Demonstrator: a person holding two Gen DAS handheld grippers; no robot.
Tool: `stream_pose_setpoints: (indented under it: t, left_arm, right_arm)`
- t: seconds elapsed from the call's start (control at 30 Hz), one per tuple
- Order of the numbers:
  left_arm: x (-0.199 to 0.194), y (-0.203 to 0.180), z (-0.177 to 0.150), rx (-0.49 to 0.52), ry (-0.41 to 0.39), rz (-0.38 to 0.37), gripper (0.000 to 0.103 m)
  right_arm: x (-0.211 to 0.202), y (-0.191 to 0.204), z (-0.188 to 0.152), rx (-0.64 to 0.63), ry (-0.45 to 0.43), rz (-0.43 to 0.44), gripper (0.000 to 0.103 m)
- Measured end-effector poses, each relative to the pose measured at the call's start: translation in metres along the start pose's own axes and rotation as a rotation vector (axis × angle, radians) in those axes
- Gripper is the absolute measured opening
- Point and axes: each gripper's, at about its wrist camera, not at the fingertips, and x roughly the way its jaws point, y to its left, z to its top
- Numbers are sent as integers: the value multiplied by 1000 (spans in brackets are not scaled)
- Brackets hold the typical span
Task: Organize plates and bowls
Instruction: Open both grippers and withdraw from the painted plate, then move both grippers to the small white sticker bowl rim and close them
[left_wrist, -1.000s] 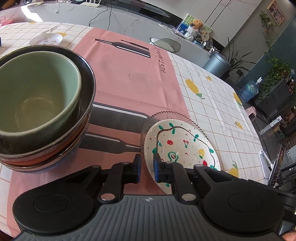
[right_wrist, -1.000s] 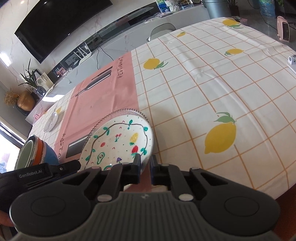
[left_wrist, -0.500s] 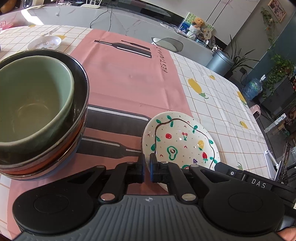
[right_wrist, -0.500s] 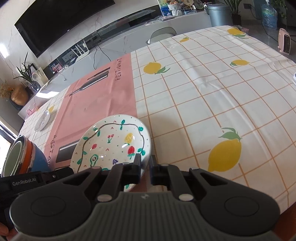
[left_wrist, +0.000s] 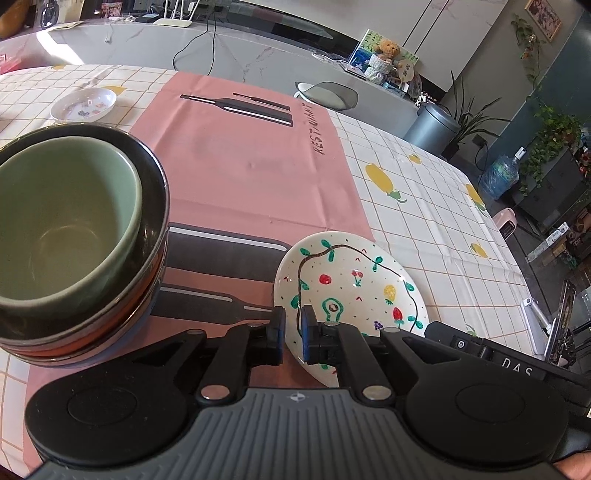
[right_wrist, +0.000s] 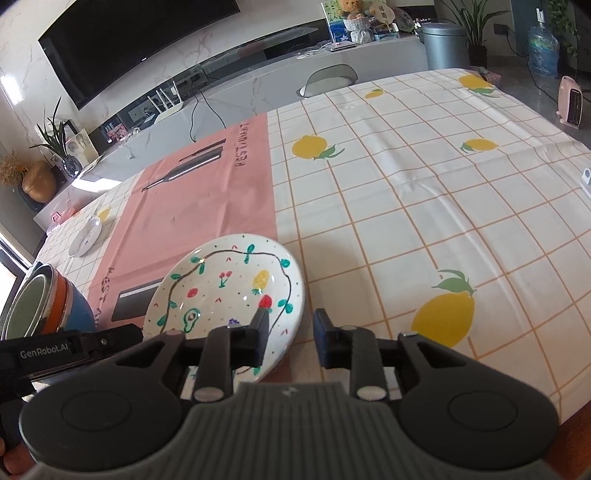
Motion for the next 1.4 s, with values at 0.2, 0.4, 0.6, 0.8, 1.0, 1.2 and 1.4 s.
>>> stream_pose_setpoints:
  t: [0.2,0.4,0.6,0.8,1.0,1.2,1.4]
  left_arm:
    - [-11,-11,2,49,-1,-2,12]
    - [-32,-19,16,93,-1,-4,17]
    - [-46,-13,33,118,42,11,20]
    - [-65,8,49,102,6,28,27]
    - [-84,39,77,86,-62,36,32]
    - [-97,88,107,27,-121,78,33]
    - [-89,138,130,-48,-137,144,36]
  right_arm:
    - [-12,14,5,-51,-29,18,40]
    - [-20,31,10,-85,-34,55,51]
    - [-22,58,22,-139,-24,75,53]
    - [-16,91,34,-207,0,109,55]
    - [-5,124,51,-279,14,157,56]
    - [15,157,72,-318,43,211,56]
    - [50,197,93,-357,105,250,56]
